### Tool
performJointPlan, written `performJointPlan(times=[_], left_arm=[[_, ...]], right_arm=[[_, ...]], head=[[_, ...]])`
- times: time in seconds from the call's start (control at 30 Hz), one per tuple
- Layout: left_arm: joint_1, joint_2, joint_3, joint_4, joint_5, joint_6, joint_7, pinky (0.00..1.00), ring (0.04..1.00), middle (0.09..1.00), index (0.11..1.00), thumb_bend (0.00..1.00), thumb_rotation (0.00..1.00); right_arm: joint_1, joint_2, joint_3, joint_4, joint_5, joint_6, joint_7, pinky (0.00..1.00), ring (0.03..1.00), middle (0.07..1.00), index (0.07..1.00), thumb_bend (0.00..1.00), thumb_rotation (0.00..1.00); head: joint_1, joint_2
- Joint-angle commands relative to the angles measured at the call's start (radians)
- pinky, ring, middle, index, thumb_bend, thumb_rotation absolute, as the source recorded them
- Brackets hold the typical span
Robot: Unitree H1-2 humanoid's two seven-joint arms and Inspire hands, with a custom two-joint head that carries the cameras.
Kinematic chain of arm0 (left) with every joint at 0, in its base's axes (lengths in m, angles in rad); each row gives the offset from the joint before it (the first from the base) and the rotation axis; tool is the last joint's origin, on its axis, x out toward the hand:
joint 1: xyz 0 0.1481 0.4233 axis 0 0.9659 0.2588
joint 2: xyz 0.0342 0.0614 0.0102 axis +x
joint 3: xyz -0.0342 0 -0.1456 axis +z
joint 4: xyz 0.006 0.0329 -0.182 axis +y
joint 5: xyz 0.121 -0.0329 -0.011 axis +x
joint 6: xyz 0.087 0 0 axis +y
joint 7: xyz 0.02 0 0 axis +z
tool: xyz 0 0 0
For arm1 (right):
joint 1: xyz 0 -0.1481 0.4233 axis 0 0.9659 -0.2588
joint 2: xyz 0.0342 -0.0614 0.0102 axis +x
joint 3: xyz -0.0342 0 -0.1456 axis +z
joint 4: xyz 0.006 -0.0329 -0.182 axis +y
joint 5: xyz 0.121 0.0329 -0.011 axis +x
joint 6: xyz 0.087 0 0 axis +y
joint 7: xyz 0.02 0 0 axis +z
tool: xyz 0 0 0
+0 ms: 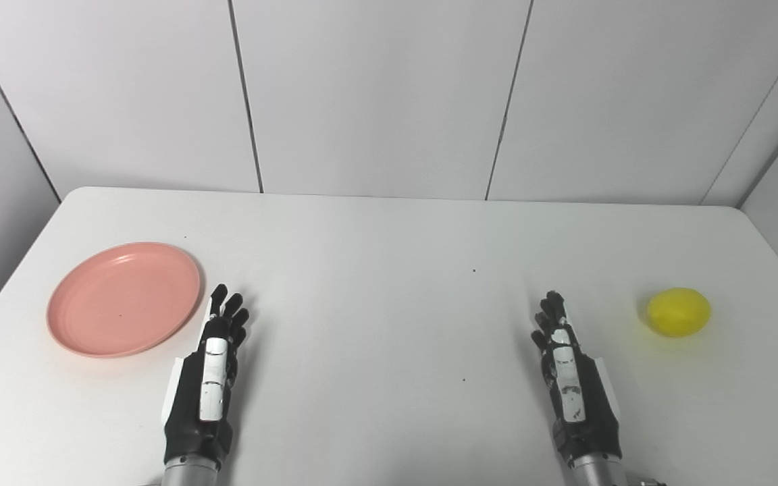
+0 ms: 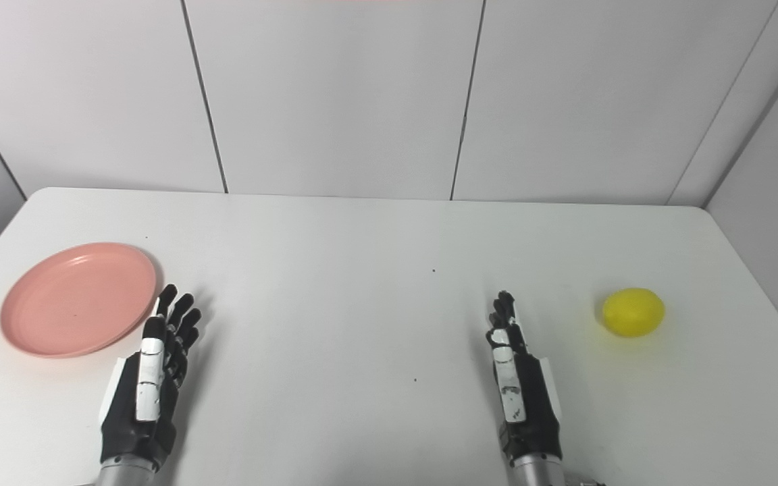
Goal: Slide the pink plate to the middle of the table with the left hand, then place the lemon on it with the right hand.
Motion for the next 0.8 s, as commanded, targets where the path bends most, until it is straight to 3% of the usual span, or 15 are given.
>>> performJointPlan(times=[0.0, 0.23, 0.77], left_arm=[[0.058, -0.006, 0.014, -0.027, -0.021, 0.019, 0.010, 1.00, 0.985, 0.995, 1.000, 0.68, 1.00], [0.054, -0.006, 0.015, -0.036, -0.036, 0.056, 0.015, 1.00, 0.993, 1.000, 1.000, 0.66, 1.00], [0.050, -0.003, 0.016, -0.037, -0.071, 0.073, 0.014, 1.00, 0.999, 1.000, 1.000, 0.66, 1.00]], right_arm=[[0.033, 0.001, 0.006, 0.044, 0.003, -0.025, 0.010, 1.00, 1.000, 1.000, 0.994, 0.86, 0.98], [0.032, 0.001, 0.005, 0.046, 0.008, -0.025, 0.010, 1.00, 1.000, 1.000, 0.995, 0.86, 0.97], [0.032, 0.002, 0.005, 0.044, 0.009, -0.020, 0.010, 1.00, 1.000, 1.000, 0.994, 0.87, 0.96]], head=[[0.000, 0.000], [0.000, -0.002], [0.000, -0.005]])
